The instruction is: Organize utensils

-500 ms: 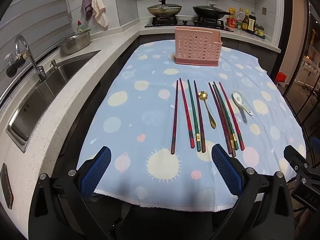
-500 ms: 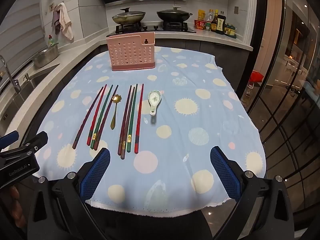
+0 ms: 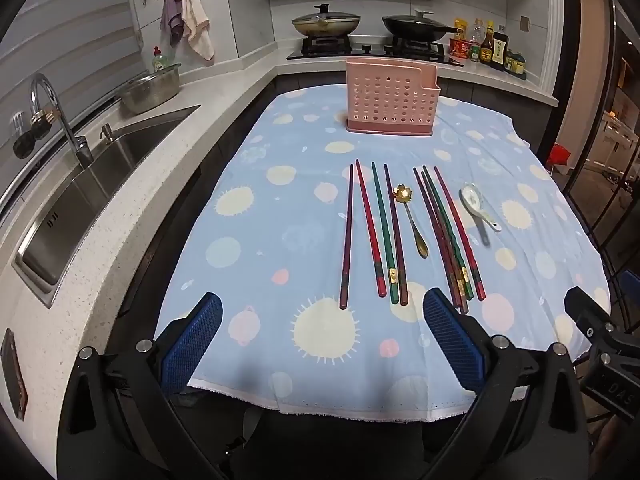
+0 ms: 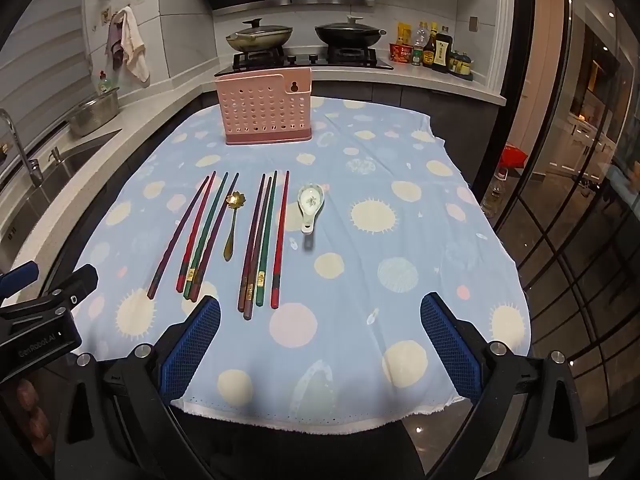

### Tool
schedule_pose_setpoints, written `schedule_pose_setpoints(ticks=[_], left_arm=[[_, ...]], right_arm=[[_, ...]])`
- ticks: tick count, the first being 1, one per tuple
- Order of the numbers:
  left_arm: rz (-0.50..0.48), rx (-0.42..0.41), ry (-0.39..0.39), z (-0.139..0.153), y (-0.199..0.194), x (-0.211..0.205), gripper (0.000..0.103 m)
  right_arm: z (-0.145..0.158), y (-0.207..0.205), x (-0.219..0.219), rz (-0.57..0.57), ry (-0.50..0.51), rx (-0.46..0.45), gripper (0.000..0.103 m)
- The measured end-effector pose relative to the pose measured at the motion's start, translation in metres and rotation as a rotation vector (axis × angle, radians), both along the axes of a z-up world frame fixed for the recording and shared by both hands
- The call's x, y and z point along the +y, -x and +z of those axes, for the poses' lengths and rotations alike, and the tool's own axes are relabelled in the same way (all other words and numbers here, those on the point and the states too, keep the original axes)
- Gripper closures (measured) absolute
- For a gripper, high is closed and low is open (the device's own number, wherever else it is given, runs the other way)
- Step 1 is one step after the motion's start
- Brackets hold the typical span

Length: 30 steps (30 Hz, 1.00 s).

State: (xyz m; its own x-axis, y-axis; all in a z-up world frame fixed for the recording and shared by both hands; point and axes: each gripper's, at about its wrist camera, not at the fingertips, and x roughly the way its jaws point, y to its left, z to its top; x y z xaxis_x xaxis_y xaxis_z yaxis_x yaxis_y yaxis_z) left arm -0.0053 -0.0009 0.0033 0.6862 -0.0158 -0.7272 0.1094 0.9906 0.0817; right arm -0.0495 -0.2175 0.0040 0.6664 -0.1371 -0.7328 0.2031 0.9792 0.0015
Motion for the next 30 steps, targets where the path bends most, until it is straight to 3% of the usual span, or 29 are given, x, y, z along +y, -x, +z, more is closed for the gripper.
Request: schedule_pose_setpoints(ticks=[30], left_arm=[[-0.011,0.003,0.005,0.002,0.0006,0.0002,0.007]], right_arm=[[0.0012,-0.0003,0.002,0.002,0.003,-0.005,0.007]])
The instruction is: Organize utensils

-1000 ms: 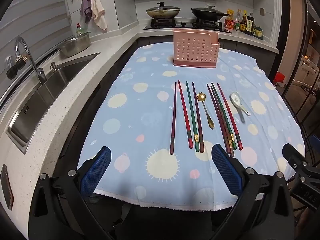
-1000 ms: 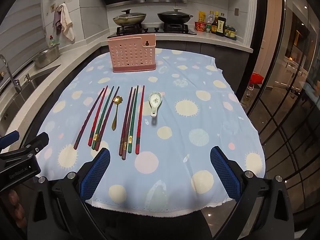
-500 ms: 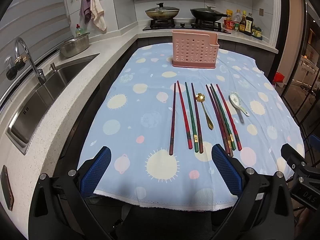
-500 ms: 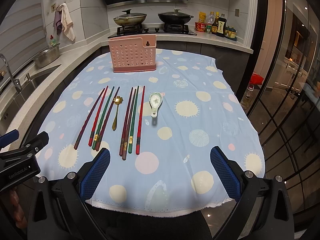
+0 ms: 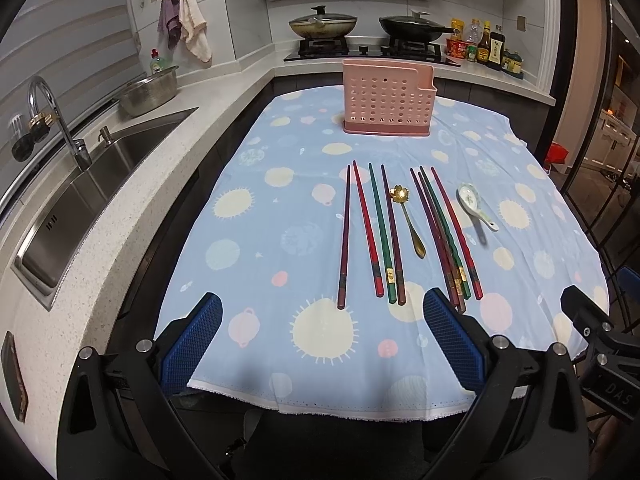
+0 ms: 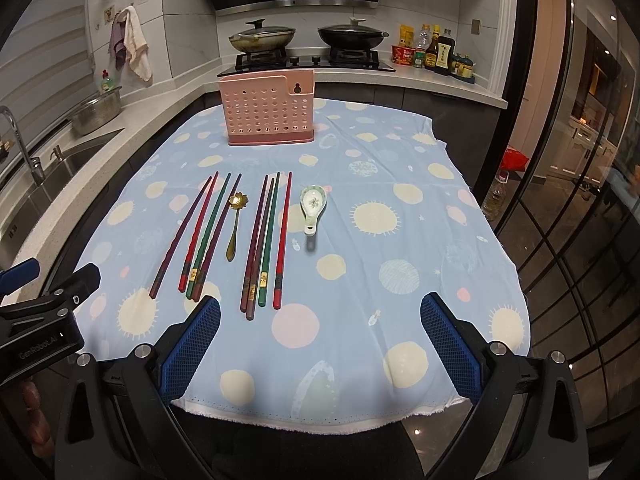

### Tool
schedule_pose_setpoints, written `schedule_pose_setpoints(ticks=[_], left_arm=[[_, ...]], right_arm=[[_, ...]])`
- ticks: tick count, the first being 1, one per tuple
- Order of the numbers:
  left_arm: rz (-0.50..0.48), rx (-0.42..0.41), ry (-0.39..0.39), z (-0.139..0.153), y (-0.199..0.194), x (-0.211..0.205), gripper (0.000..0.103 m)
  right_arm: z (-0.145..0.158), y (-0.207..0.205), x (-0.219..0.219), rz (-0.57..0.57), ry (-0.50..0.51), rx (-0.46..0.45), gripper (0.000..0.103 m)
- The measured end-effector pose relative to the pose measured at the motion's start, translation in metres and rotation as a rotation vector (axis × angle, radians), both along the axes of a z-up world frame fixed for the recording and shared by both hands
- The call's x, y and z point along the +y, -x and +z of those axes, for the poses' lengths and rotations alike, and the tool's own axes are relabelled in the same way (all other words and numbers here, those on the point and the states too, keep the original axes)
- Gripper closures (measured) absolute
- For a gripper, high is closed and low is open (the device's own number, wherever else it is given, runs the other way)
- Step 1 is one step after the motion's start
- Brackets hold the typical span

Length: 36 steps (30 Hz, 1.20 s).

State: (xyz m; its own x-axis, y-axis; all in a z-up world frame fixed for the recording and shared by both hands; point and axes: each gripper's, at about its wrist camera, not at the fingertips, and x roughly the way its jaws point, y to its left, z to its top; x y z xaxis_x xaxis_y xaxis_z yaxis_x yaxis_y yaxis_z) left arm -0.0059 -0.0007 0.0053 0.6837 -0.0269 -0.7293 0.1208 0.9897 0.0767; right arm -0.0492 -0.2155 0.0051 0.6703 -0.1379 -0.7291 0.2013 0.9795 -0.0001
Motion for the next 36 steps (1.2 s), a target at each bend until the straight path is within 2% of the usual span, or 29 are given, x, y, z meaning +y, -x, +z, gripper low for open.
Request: schedule_pose_setpoints(ticks=[36], left_arm=[[-0.002,-0.007,-0.01,0.0009,0.0019,-0.0029,0.007]], right_arm=[[-0.0003,0.0011,0.0003,0.001,0.003,-0.003,0.007]])
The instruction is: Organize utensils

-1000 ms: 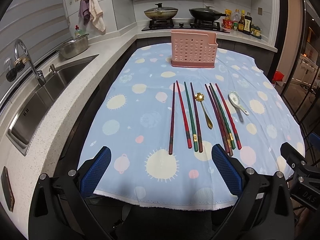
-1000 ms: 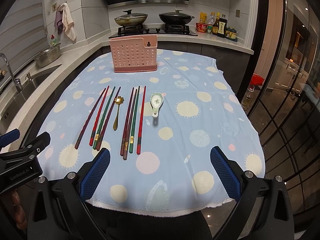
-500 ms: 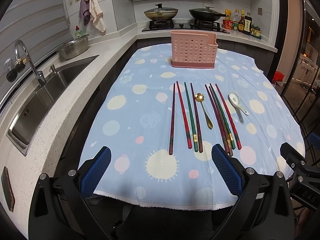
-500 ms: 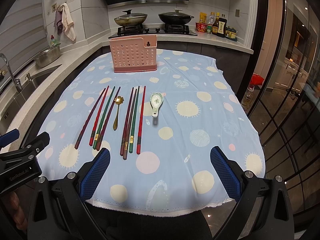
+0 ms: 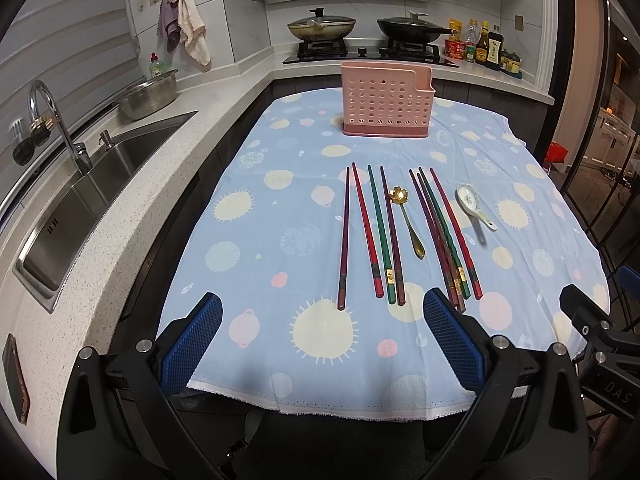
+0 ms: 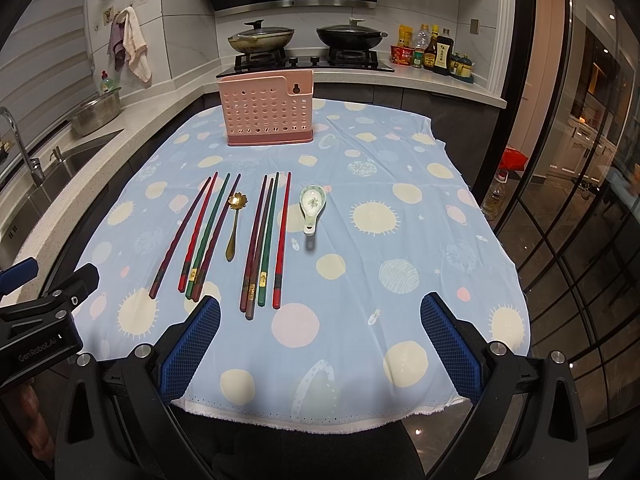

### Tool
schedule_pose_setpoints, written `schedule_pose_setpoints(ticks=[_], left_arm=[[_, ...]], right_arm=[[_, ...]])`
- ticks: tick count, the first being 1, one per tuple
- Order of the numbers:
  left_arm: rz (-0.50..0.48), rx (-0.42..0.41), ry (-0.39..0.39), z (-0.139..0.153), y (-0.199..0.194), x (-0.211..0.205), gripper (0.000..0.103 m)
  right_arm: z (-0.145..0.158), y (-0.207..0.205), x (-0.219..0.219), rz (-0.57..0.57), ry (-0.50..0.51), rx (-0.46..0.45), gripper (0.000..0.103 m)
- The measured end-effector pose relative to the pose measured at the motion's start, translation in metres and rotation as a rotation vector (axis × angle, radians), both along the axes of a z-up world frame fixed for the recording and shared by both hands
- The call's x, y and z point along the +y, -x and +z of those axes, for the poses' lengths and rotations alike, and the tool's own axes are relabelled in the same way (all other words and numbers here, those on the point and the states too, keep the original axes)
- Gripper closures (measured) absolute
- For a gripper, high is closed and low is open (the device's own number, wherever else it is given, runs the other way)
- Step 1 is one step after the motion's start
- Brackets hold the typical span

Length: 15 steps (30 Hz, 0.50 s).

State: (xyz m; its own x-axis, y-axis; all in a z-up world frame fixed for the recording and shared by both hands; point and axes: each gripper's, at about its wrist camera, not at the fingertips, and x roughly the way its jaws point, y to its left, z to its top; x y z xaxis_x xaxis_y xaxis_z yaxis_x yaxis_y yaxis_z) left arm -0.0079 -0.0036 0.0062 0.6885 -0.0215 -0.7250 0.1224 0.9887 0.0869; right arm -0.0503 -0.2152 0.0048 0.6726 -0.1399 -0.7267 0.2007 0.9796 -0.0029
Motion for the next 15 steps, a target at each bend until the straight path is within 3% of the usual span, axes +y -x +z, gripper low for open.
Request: schedule_pose_setpoints(ticks=[15], left_arm=[[-0.003,-0.001,0.002,0.0001,0.0003,0.0001,0.007]], right_arm=[[-0.0004,-0.0001,0.0003,0.0,0.001,-0.001,0.007]])
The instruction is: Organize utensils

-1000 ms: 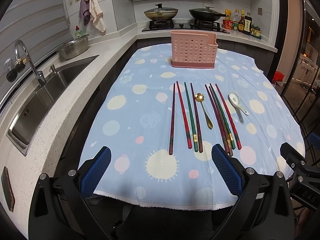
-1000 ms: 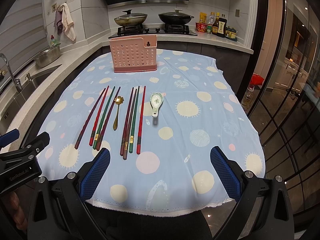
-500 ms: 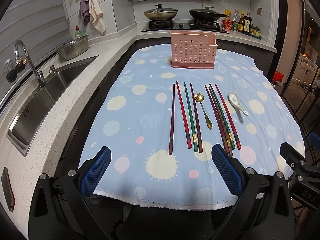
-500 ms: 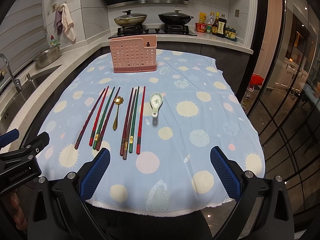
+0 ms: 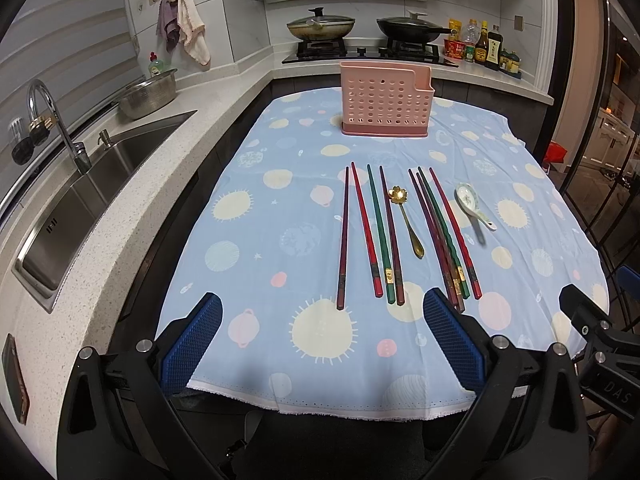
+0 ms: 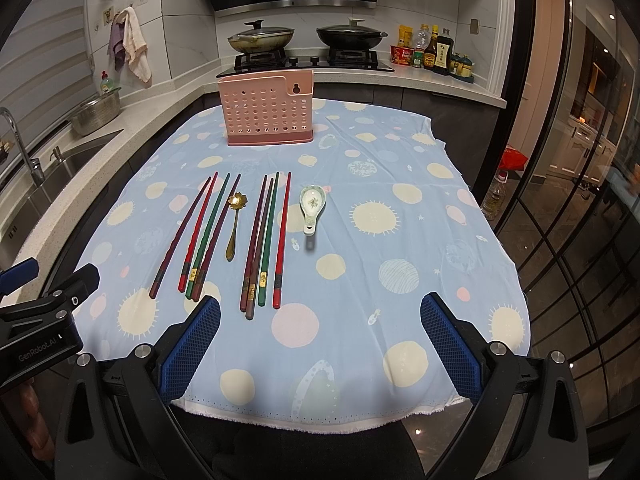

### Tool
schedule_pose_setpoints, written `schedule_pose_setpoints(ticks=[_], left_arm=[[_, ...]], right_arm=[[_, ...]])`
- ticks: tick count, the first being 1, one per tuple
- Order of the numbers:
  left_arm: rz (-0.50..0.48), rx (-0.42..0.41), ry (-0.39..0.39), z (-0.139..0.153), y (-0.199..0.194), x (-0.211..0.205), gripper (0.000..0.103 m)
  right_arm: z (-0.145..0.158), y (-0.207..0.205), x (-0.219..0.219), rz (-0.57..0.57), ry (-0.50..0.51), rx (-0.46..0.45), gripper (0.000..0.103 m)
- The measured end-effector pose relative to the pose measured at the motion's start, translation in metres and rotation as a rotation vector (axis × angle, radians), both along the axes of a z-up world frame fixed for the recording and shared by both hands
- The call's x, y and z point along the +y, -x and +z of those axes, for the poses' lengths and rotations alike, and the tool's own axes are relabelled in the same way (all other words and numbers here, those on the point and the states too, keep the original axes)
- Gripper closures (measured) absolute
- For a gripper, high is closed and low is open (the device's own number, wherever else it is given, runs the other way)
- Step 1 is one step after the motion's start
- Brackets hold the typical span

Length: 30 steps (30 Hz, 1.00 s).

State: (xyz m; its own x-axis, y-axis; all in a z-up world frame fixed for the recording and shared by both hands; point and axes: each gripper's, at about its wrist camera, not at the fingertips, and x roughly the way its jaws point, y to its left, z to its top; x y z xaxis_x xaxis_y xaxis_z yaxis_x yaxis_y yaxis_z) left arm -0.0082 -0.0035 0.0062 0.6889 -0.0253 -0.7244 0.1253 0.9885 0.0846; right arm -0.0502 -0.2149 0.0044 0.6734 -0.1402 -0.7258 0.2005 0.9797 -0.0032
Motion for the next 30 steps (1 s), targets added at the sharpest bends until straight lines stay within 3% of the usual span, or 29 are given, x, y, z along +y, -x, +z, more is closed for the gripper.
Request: schedule_pose_setpoints(ticks=[21,30], left_arm=[[0.03,0.02,0.05,-0.008,-0.02,0.017,0.007],[0.019,0.107,0.055,-0.043,-0.053,0.024,0.007]], right_arm=[[-0.006,-0.006,-0.007,-0.017,-0.023,0.019,0.007],[-0.019,-0.032,-0.015,-0.03,-0.031,0.06,0.007]])
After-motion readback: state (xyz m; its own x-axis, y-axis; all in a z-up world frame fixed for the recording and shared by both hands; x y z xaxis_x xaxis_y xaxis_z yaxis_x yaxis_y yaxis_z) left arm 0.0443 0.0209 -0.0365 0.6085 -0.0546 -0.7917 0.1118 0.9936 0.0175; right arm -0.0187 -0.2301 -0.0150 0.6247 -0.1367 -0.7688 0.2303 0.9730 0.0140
